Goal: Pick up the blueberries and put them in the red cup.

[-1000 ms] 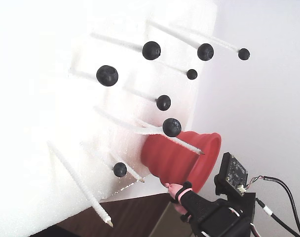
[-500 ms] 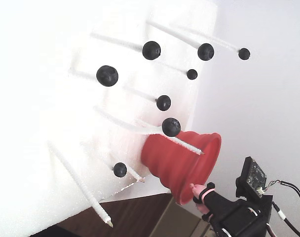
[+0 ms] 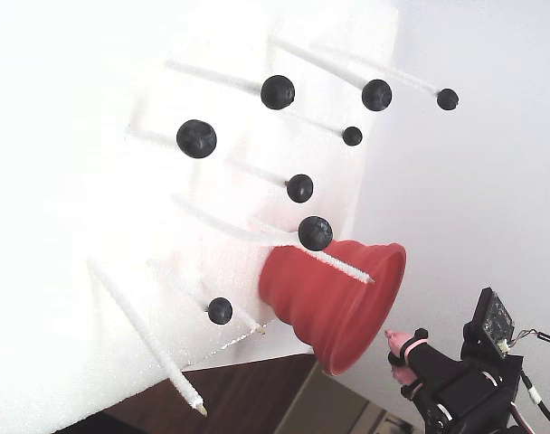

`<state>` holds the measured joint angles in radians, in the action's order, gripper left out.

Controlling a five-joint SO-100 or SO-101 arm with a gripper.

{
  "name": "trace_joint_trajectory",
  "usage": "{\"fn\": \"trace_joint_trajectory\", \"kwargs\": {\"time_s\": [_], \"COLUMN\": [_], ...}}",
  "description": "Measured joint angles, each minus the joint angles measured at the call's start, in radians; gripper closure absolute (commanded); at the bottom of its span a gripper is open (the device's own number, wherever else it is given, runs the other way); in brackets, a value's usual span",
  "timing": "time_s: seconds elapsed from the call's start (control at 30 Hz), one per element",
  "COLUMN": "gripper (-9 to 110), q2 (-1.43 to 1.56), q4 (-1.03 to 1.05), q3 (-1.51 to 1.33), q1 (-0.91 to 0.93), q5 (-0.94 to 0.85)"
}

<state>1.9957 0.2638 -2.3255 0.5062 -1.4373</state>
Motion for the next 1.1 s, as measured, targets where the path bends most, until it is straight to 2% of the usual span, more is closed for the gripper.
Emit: {"fn": "trace_joint_trajectory", "kwargs": {"time_s": [0.4, 0.63, 1.1], "gripper": [90, 84, 85], "q2": [-0.123, -0.161, -0.163], "q4": [-0.054, -0.089, -0.092], "q3": [0.083, 0.097, 0.097], "q1": [0.020, 0.026, 0.026], "q5": [-0.014, -0.012, -0.014]}}
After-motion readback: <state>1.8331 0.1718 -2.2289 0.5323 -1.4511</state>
